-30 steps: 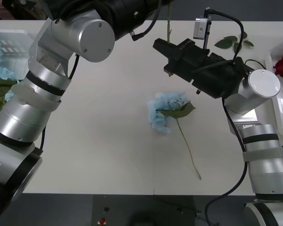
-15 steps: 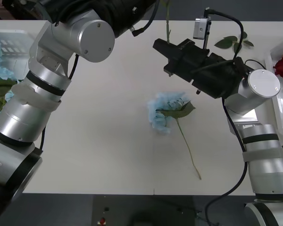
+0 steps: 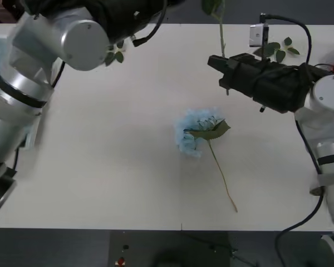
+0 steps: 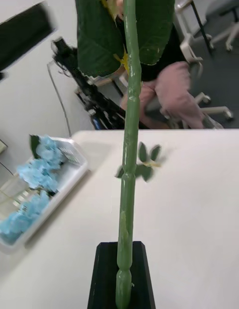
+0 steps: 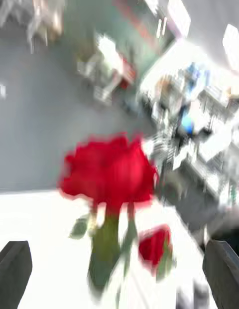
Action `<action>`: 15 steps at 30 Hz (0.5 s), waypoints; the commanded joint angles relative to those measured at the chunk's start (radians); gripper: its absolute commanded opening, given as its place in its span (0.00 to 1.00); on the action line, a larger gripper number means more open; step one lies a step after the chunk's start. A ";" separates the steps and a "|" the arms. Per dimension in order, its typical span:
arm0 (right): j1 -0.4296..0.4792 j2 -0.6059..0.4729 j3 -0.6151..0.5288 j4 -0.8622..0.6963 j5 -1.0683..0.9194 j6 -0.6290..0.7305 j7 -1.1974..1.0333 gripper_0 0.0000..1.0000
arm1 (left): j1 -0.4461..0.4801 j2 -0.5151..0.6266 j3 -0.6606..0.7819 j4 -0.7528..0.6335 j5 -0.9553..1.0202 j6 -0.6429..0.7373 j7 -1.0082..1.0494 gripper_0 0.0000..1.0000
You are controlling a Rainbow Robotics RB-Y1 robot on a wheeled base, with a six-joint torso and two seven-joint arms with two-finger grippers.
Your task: Put the red flowers into the right box and the blue flowers into the left box
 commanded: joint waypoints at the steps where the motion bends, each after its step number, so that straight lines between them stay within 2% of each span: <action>1: -0.026 -0.187 -0.009 -0.001 0.030 0.063 -0.190 0.00 | 0.115 0.169 0.036 -0.249 0.124 0.158 0.043 1.00; 6: -0.025 -0.388 -0.082 0.123 0.029 0.216 -0.348 0.00 | 0.282 0.303 0.009 -0.435 0.224 0.280 0.133 1.00; 11: -0.036 -0.613 -0.128 0.273 0.118 0.347 -0.409 0.00 | 0.337 0.312 -0.090 -0.495 0.207 0.430 0.307 1.00; 15: -0.042 -0.715 -0.125 0.352 0.248 0.342 -0.414 0.00 | 0.348 0.287 -0.208 -0.487 0.055 0.439 0.400 1.00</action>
